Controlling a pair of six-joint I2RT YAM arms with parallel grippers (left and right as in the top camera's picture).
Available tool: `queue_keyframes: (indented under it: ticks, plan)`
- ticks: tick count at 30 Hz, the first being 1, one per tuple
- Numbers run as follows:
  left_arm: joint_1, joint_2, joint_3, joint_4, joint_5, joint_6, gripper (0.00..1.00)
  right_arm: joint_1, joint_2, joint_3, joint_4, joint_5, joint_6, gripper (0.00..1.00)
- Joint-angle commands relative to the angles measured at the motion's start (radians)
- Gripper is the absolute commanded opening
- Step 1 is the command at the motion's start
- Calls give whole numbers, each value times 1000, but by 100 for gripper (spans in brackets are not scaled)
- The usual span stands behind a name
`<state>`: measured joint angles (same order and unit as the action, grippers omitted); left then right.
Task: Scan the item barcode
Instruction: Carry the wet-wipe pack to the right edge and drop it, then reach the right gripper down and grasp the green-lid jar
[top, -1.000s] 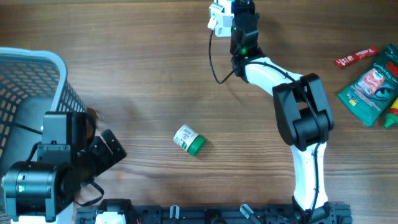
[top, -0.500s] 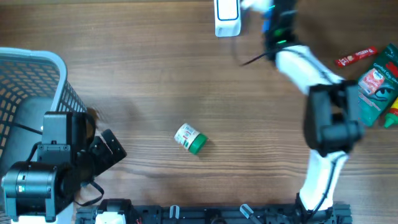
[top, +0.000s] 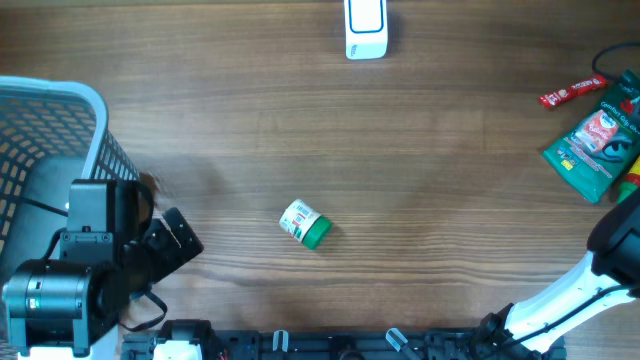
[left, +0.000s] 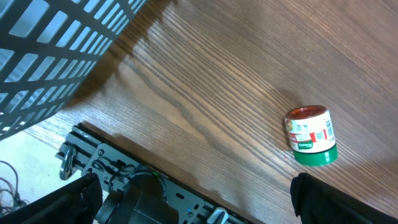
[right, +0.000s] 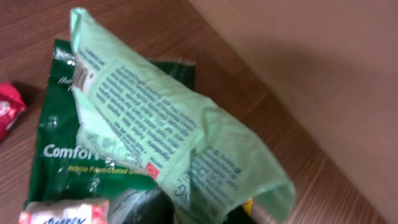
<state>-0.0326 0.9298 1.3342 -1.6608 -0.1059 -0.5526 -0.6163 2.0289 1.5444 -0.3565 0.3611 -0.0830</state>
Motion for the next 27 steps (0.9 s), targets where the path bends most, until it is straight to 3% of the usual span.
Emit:
queue_keyframes:
  ticks: [1, 4, 6, 8, 11, 13, 14, 17, 19, 21, 24, 27]
  plan:
    - [-3, -1, 4, -1, 5, -10, 100, 25, -16, 0, -4, -50, 121, 100]
    - [-3, -1, 4, -1, 5, -10, 100, 79, -116, 0, 28, -147, 164, 100]
    - [-3, -1, 4, -1, 5, -10, 100, 118, -187, 0, 39, -309, 169, 100]
    - [-3, -1, 4, -1, 5, -10, 100, 172, -257, 0, 2, -528, 280, 100]
    - [-3, -1, 4, -1, 5, -10, 100, 298, -278, 0, -168, -968, 329, 100]
    - [-3, 0, 4, -1, 5, -10, 100, 385, -267, 0, -296, -1103, 309, 100]
    - [-3, 0, 4, -1, 5, -10, 100, 455, -260, 0, -410, -1151, 227, 100]
    - [-3, -1, 4, -1, 5, -10, 100, 719, -250, -21, -682, -1084, -98, 100]
    - [-3, -1, 4, -1, 5, -10, 100, 890, -250, -88, -675, -937, -97, 100]
    - [-3, -1, 4, -1, 5, -10, 100, 1036, -250, -180, -641, -919, -97, 100]
    - [-3, -1, 4, -1, 5, -10, 100, 1173, -250, -264, -611, -919, 56, 100]
    - [-3, -1, 4, -1, 5, -10, 100, 1203, -250, -275, -613, -919, 603, 100]
